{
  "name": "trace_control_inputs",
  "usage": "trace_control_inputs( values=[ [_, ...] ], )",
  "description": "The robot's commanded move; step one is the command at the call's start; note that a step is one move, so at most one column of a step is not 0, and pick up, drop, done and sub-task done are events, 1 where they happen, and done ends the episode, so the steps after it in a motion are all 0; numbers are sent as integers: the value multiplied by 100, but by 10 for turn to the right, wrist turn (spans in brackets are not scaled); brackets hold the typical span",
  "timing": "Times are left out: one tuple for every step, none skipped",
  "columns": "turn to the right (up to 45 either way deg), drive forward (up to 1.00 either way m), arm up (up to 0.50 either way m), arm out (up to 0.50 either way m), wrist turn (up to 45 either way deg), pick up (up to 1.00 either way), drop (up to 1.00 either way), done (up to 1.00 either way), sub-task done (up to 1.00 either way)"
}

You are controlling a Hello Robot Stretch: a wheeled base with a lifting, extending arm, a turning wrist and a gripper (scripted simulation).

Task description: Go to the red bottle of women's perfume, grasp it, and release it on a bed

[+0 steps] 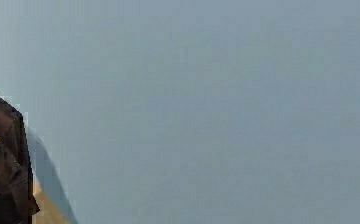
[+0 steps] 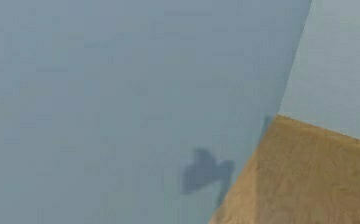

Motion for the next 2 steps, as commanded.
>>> trace_control_inputs(
  values=[
    [0,5,0,0,0,0,0,0,0],
    [-30,0,0,0,0,0,0,0,0]
  ],
)
